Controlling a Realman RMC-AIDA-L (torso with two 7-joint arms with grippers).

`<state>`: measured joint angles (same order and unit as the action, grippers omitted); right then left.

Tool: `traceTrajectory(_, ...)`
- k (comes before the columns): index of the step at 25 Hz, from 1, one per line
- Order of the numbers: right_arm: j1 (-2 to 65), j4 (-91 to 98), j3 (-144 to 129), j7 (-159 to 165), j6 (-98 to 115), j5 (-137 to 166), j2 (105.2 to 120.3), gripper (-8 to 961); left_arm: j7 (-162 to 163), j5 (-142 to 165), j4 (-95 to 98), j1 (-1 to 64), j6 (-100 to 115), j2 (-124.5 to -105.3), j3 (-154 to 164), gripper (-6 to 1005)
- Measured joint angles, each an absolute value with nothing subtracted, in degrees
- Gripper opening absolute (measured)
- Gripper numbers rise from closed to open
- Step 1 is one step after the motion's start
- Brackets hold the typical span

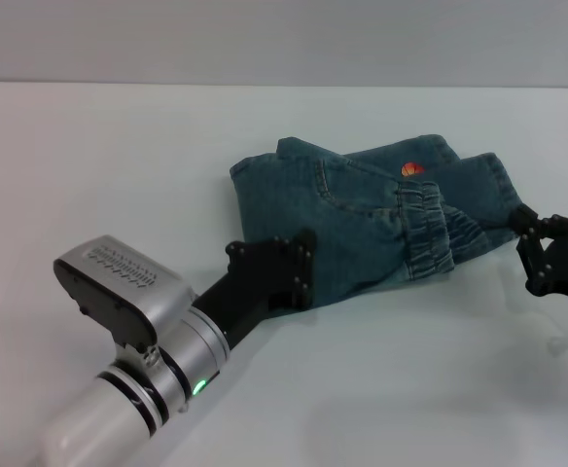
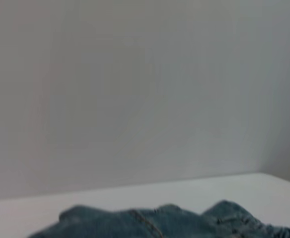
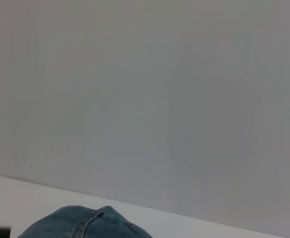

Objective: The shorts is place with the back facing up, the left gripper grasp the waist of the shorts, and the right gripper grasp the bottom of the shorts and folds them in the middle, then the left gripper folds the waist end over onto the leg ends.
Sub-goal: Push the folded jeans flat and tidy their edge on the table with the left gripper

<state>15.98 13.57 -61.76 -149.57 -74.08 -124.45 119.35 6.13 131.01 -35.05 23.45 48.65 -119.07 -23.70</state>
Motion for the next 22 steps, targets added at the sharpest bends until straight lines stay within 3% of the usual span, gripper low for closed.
traceTrajectory(14, 16.46, 11.05, -61.82, -149.05, -75.14, -127.66, 119.36, -1, 13.1, 131.07, -30.58, 28.36, 40.78, -119.05, -23.64, 29)
traceTrajectory(22, 16.34, 9.85, -61.71, -149.0, -78.07, -128.09, 119.52, 0, 19.19, 131.0, -22.78, 34.41, 38.9, -118.71, -26.14, 40)
